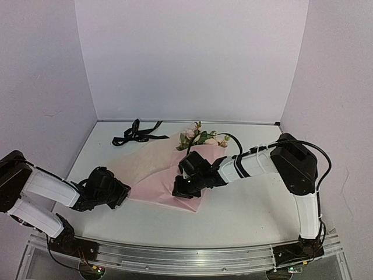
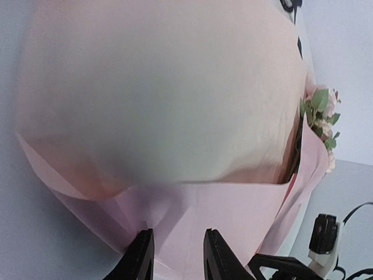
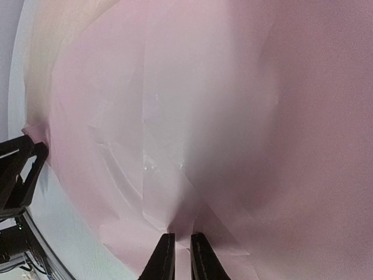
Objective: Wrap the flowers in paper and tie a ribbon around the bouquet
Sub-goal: Press the fold line on the 2/3-folded wrapping paper, then pick up the two-thirds-folded wrapping paper from the center of the board.
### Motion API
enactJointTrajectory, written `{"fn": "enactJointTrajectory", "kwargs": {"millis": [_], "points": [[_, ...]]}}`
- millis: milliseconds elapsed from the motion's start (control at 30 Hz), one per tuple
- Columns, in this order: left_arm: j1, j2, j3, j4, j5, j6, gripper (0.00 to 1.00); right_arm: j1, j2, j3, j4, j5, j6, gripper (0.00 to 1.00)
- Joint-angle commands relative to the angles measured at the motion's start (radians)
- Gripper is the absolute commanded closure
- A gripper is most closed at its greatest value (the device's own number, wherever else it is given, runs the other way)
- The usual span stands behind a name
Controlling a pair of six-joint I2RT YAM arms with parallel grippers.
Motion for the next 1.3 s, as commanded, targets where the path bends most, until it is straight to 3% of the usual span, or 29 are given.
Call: {"fn": "enactJointTrajectory", "kwargs": {"millis": [0, 233, 467, 700, 833, 967, 1267], "points": [[0.116, -0.047, -0.045, -0.067, -0.025, 0.085, 0.69, -0.003, 0.077, -0.058, -0.128, 0.031, -0.011, 0.88], [0.257, -0.081, -0.038, -0.146, -0.002, 0.152, 0.68, -0.005, 0.075, -0.068, -0.127, 0.029, -0.015, 0.88], [0.356, -0.271, -0.065, -0.320, -0.005, 0.186, 0.64, -0.007, 0.069, -0.068, -0.123, 0.026, -0.015, 0.89], [0.320, -0.343, -0.079, -0.289, 0.114, 0.141, 0.60, -0.007, 0.077, -0.065, -0.115, 0.020, -0.010, 0.89], [0.197, -0.313, -0.036, -0.295, 0.070, 0.071, 0.59, -0.006, 0.077, -0.065, -0.111, 0.019, -0.005, 0.89], [0.140, -0.247, 0.008, -0.341, 0.024, 0.021, 0.63, -0.007, 0.073, -0.063, -0.111, 0.022, -0.004, 0.89], [0.138, -0.121, 0.025, -0.220, 0.009, 0.027, 0.71, -0.007, 0.064, -0.068, -0.111, 0.026, -0.004, 0.89]]}}
